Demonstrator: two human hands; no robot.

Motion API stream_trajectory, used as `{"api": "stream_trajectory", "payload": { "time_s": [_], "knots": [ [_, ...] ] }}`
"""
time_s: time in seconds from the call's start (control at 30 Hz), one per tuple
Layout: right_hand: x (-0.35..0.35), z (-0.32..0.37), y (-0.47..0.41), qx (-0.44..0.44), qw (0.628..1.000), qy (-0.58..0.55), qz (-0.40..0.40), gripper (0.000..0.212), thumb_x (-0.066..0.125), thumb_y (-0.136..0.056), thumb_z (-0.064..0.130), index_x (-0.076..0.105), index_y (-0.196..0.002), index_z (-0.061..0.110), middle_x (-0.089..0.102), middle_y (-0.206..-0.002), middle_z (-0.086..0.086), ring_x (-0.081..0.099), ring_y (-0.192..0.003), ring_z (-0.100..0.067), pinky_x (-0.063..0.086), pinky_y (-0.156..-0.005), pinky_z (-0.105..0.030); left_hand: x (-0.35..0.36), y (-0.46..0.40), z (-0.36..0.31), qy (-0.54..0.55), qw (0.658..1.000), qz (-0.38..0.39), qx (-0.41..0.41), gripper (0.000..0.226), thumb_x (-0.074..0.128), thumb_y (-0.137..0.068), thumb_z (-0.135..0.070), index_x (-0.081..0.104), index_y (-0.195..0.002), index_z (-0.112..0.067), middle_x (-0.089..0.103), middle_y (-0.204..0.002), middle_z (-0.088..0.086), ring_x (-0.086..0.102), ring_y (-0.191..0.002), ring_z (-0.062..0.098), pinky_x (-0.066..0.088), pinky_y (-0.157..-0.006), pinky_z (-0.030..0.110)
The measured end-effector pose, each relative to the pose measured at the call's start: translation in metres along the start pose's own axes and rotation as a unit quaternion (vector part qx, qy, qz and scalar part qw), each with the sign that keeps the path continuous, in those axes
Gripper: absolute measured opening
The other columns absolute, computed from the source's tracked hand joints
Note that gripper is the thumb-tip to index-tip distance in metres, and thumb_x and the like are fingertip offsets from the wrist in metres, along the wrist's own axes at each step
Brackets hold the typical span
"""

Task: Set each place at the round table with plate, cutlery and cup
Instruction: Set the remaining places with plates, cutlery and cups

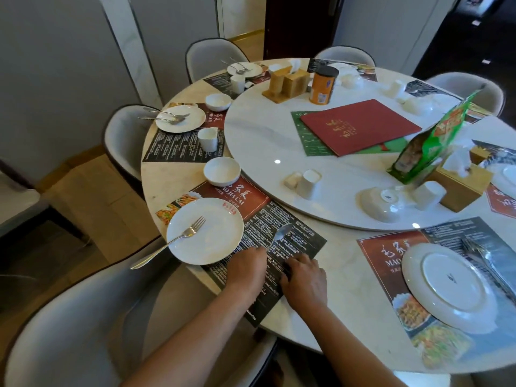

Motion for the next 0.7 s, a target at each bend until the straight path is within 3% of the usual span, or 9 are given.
{"api": "stream_trajectory", "payload": {
  "time_s": [0.17,0.27,0.4,0.53,0.7],
  "knots": [
    [-0.007,0.010,-0.015,0.032,0.997,-0.067,-0.010,0.014,0.058,-0.092,0.033,0.066,-0.103,0.028,0.065,-0.103,0.006,0.059,-0.086,-0.009,0.054,-0.078,-0.030,-0.021,0.009,0.038,0.060,0.994,-0.055,-0.071,0.021,0.043,-0.104,-0.024,0.057,-0.120,-0.019,0.062,-0.114,0.004,0.065,-0.096,0.022,0.052,-0.072,0.031],
    [-0.005,0.029,-0.022,0.053,0.985,-0.162,-0.005,0.016,0.062,-0.092,0.028,0.062,-0.108,0.027,0.068,-0.087,0.008,0.063,-0.073,-0.003,0.057,-0.068,-0.027,-0.034,0.024,0.073,0.093,0.986,-0.091,-0.103,0.022,0.042,-0.104,-0.030,0.053,-0.122,-0.025,0.061,-0.110,0.000,0.064,-0.093,0.020,0.056,-0.073,0.033],
    [0.006,0.071,-0.031,0.020,0.982,-0.183,0.036,0.036,0.065,-0.093,0.030,0.056,-0.127,0.024,0.067,-0.093,0.009,0.063,-0.080,-0.006,0.051,-0.069,-0.023,-0.042,0.043,0.127,0.128,0.974,-0.126,-0.140,0.026,0.048,-0.102,-0.030,0.056,-0.127,-0.031,0.063,-0.110,-0.001,0.062,-0.098,0.020,0.054,-0.072,0.034],
    [0.016,0.103,-0.032,-0.016,0.989,-0.134,0.058,0.035,0.064,-0.093,0.031,0.056,-0.126,0.023,0.068,-0.109,0.005,0.064,-0.089,-0.011,0.052,-0.072,-0.025,-0.036,0.054,0.177,0.164,0.964,-0.122,-0.172,0.026,0.053,-0.100,-0.027,0.064,-0.123,-0.031,0.066,-0.115,0.001,0.062,-0.105,0.025,0.051,-0.082,0.036],
    [0.024,0.112,-0.030,-0.018,0.993,-0.088,0.073,0.045,0.065,-0.093,0.032,0.051,-0.135,0.025,0.066,-0.108,0.004,0.058,-0.086,-0.010,0.050,-0.073,-0.023,-0.031,0.059,0.199,0.190,0.960,-0.110,-0.173,0.025,0.053,-0.100,-0.028,0.067,-0.121,-0.031,0.068,-0.116,-0.004,0.063,-0.105,0.019,0.052,-0.082,0.033]
  ]
}}
Point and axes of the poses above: each hand's wrist, its own y-axis away from the middle knuckle, its own x-axis out of the palm, z = x × y, the point moved 10 cm from there along -y, towards the middle knuckle
